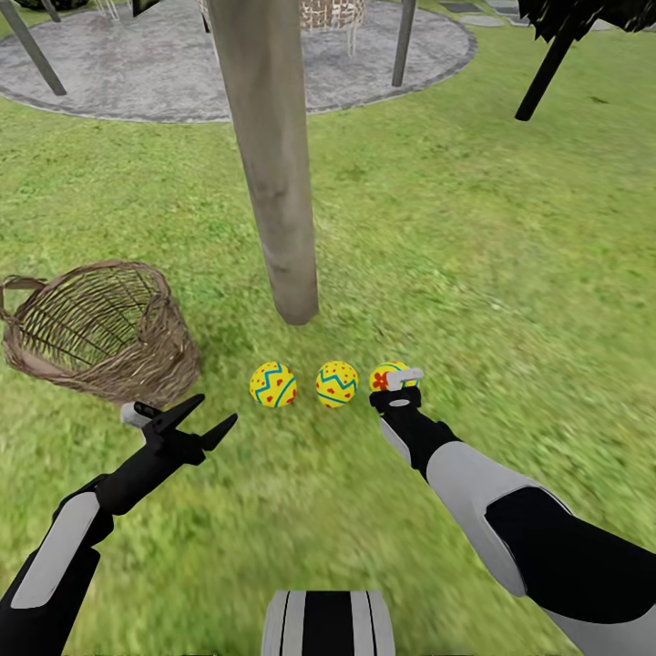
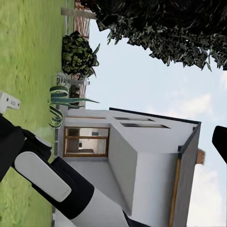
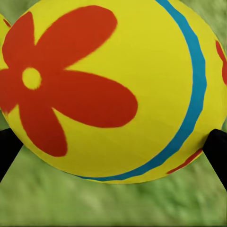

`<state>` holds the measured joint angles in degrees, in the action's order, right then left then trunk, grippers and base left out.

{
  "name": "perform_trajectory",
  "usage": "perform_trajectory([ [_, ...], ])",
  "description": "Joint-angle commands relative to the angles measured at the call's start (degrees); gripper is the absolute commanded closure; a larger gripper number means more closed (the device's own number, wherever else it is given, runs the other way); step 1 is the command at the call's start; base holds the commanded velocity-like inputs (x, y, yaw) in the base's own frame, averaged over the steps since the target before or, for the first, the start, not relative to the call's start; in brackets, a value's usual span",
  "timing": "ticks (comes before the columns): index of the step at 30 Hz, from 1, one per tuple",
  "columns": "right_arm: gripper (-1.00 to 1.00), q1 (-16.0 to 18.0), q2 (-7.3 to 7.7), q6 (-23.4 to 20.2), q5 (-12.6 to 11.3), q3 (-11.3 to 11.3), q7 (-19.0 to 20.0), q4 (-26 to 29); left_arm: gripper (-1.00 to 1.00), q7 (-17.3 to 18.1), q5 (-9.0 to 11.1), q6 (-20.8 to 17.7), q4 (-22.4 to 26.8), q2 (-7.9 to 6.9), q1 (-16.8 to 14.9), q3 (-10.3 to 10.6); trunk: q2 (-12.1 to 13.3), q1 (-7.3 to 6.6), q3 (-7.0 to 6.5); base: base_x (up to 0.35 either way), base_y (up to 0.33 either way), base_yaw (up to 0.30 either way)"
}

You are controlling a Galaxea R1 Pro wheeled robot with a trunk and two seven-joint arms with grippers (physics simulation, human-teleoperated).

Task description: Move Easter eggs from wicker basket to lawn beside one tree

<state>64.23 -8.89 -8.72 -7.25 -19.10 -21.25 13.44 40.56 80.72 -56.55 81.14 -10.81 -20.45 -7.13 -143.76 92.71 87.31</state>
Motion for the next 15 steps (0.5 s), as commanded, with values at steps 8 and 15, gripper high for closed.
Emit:
perform_trajectory([
  [8,1.00,0.02,0.09,-0.34,-0.49,-0.50,-0.37,0.10,-1.00,0.23,-0.02,-0.21,-0.02,0.00,-0.02,-0.02,-0.01,-0.01,0.03,0.185,-0.028,0.000],
  [15,1.00,0.01,0.10,-0.34,-0.39,-0.48,-0.37,0.10,-1.00,0.24,-0.04,-0.22,0.15,0.06,-0.02,0.01,-0.07,0.09,0.92,0.022,-0.004,0.000],
])
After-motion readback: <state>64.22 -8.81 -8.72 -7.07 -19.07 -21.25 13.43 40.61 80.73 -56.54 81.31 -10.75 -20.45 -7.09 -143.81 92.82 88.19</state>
